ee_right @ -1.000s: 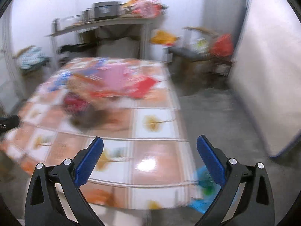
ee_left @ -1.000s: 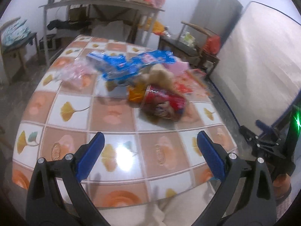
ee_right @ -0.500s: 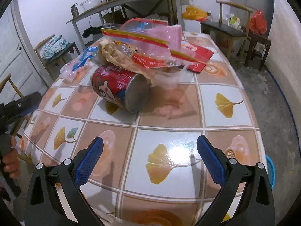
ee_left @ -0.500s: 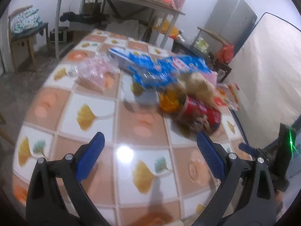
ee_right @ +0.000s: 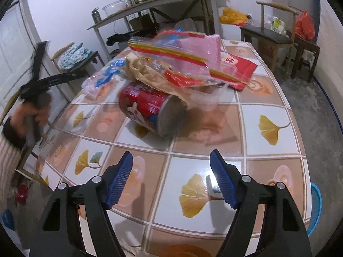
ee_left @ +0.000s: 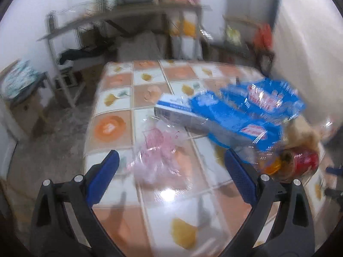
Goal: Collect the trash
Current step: 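Move both tools back over the table toward the remaining trash, then grasp the clear plastic bag with the left tool while the right tool grasps the blue snack bag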
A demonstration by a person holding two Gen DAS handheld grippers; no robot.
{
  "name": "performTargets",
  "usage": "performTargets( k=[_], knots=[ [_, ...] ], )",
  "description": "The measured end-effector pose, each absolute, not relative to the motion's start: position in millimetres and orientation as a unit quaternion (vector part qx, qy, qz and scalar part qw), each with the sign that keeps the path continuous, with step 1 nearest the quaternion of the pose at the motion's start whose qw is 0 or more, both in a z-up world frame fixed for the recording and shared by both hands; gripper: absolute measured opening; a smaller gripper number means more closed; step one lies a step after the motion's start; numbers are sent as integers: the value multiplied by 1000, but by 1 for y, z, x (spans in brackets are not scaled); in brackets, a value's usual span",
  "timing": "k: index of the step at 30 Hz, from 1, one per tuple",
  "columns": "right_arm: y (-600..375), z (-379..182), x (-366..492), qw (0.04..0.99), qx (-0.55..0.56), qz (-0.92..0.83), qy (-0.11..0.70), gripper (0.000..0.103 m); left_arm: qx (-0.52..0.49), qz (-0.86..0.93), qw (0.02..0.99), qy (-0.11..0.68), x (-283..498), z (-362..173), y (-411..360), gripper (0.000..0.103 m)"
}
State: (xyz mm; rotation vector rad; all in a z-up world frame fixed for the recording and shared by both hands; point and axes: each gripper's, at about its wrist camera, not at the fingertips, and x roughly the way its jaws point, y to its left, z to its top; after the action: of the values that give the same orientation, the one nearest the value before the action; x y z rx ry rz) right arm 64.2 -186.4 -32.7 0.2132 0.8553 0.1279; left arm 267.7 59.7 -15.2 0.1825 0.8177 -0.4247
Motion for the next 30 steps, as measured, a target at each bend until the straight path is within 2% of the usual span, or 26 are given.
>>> performTargets(
  k=[6, 7, 8, 9, 12, 17, 23, 26, 30],
  knots=[
    [-185, -27, 62, 904, 107, 79, 406, 73, 113, -221, 842, 478, 336, -44, 51, 94],
    [-185, -26, 62, 904, 108, 81, 406, 73, 122, -215, 836, 489, 342, -50, 48, 91],
    [-185, -25, 61, 905, 109, 84, 404, 73, 135, -207, 829, 501, 348, -58, 45, 81],
    [-185, -24, 60, 905, 110, 86, 401, 73, 145, -205, 820, 514, 351, -65, 41, 76],
    [-186, -17, 58, 908, 108, 91, 394, 73, 157, -202, 808, 531, 350, -76, 35, 69],
    [-189, -2, 59, 911, 109, 106, 383, 73, 141, -194, 814, 529, 342, -73, 35, 49],
    [-182, 37, 73, 919, 101, 150, 351, 73, 116, -177, 826, 522, 320, -67, 42, 33],
    [-170, 57, 83, 926, 65, 164, 333, 73, 89, -165, 834, 519, 304, -67, 52, 31],
    [-132, 71, 106, 929, -61, 179, 319, 72, 57, -155, 842, 513, 276, -66, 64, 29]
  ],
)
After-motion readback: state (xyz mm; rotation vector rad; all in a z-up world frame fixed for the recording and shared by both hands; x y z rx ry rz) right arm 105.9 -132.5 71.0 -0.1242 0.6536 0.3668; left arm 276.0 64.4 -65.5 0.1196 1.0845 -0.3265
